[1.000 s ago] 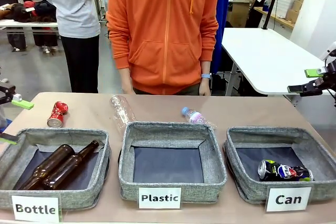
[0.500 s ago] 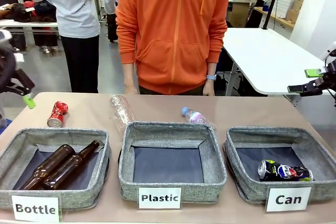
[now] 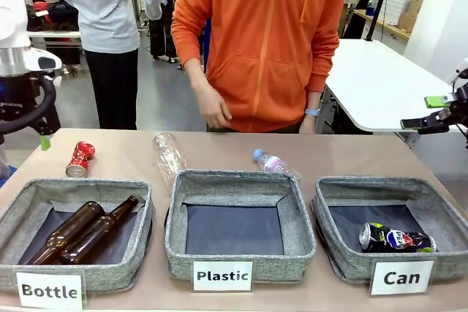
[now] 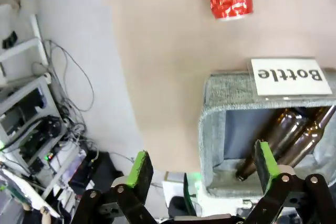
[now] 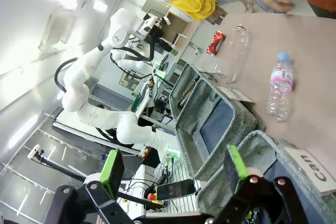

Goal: Sort the can waste into the basket.
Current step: Pick up the can waste from the table and place it in the right Fabric basket.

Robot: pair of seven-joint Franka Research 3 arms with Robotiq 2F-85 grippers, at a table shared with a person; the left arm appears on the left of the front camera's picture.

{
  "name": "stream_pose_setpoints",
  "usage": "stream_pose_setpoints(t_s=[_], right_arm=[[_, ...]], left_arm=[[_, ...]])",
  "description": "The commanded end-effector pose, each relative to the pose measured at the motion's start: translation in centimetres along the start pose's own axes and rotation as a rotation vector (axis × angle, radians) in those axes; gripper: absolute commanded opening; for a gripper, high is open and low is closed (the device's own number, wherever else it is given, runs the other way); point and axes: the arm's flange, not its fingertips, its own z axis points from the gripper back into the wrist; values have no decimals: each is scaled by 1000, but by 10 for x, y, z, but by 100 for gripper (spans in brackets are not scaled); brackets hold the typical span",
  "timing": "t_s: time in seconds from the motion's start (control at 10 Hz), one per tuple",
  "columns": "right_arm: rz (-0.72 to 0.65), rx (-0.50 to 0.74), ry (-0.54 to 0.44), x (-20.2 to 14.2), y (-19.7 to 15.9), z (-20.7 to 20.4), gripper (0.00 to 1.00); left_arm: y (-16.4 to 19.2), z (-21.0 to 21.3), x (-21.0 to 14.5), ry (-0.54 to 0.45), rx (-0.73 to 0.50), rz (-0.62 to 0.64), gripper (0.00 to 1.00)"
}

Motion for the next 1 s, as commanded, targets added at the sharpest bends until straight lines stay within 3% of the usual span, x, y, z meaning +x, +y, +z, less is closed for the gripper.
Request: stream_pose_setpoints(t_s=[0.0,0.2,0.3,0.5,0.7,0.9], right_arm=[[19,3,14,2,2,3,100],[19,3,14,2,2,3,100],[19,3,14,2,2,3,100],[19,3,14,2,2,3,100],[19,3,14,2,2,3,100],[19,3,14,2,2,3,100]], left_arm=[[4,-2,-10,61,-60,19,100],[2,-4,-4,36,-22,12,100],[5,-9,14,-53,-67,-27,100],[11,-25,34,-94,-144,-99,100],[18,-41,43,-159,-216,-54,100],[19,-68,56,-197,-209,54,100]])
